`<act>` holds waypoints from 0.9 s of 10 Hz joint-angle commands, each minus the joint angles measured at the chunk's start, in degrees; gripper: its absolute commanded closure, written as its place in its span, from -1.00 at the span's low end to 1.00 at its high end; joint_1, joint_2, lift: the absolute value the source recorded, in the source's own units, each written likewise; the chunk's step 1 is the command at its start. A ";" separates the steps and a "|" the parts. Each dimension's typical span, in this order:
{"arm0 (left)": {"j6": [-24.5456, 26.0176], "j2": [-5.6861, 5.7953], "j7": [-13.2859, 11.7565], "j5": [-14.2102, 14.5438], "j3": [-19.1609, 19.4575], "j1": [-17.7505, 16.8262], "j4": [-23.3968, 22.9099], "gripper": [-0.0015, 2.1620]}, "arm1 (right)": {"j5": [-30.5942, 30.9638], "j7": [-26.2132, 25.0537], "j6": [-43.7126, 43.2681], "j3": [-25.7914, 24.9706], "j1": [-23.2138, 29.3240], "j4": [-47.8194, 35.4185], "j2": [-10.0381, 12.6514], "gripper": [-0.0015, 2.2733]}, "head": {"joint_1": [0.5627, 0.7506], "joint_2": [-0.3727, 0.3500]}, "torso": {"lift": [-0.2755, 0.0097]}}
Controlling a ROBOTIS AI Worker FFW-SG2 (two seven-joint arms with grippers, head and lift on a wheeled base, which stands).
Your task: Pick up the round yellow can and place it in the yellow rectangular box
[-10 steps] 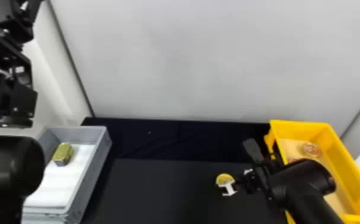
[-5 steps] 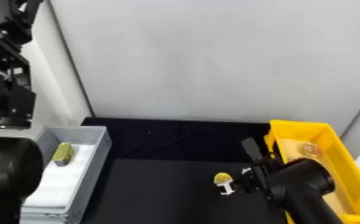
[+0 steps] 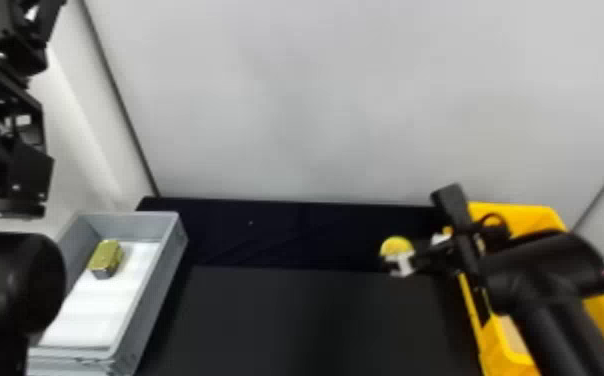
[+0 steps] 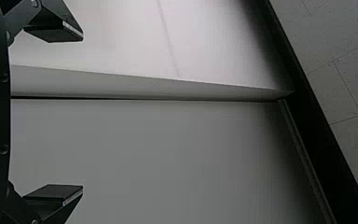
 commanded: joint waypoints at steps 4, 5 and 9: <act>1.24 0.43 -0.04 0.00 -0.01 -0.15 -0.65 -0.88 | 2.90 -2.74 3.96 -9.29 -2.83 -13.22 -6.73 -0.48 | 0.07 0.18 | 0.93; 1.42 0.61 -0.04 0.00 -0.01 -0.32 -0.74 -0.88 | 3.60 -2.91 4.31 -11.05 -2.83 -14.10 -7.43 -0.48 | 0.07 0.18 | 0.93; 2.39 0.87 -0.04 0.00 0.07 -0.59 -1.44 -0.88 | 5.80 -3.62 5.81 -17.82 -0.46 -16.03 -9.19 -0.48 | 0.07 0.18 | 0.93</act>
